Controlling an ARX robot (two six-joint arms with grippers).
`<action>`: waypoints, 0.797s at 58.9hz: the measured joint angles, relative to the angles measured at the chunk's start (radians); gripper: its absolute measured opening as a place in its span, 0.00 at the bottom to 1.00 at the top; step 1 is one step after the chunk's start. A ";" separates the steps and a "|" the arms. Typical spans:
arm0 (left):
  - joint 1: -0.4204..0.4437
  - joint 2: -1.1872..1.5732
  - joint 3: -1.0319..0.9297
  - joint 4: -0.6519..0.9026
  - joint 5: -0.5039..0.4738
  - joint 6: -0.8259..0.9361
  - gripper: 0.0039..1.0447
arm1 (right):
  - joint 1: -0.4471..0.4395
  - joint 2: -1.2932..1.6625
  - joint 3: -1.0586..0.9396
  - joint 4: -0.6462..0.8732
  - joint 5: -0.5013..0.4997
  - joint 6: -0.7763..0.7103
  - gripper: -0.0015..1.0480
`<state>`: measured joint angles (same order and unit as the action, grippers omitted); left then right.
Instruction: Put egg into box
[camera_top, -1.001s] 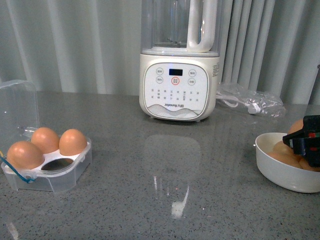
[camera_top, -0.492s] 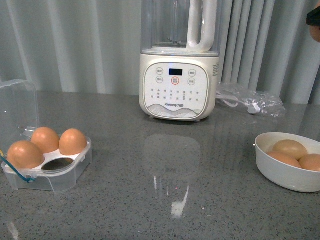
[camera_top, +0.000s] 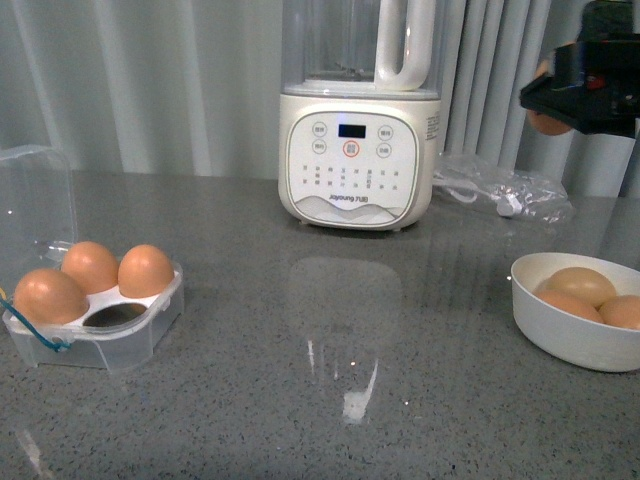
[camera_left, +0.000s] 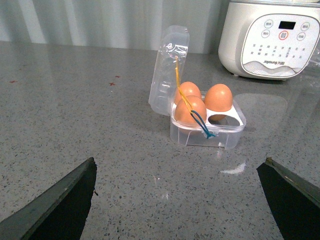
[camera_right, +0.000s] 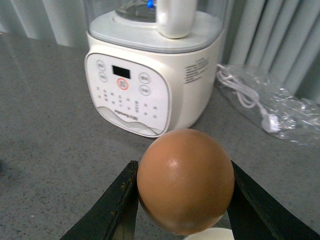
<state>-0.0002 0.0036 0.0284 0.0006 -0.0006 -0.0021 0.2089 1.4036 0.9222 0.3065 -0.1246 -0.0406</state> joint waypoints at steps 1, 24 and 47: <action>0.000 0.000 0.000 0.000 0.000 0.000 0.94 | 0.011 0.013 0.008 0.002 0.001 0.000 0.40; 0.000 0.000 0.000 0.000 0.000 0.000 0.94 | 0.291 0.216 0.124 0.039 -0.028 -0.047 0.40; 0.000 0.000 0.000 0.000 0.000 0.000 0.94 | 0.368 0.353 0.255 -0.018 -0.109 -0.080 0.40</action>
<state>-0.0002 0.0036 0.0284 0.0006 -0.0006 -0.0021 0.5770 1.7565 1.1770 0.2882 -0.2333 -0.1211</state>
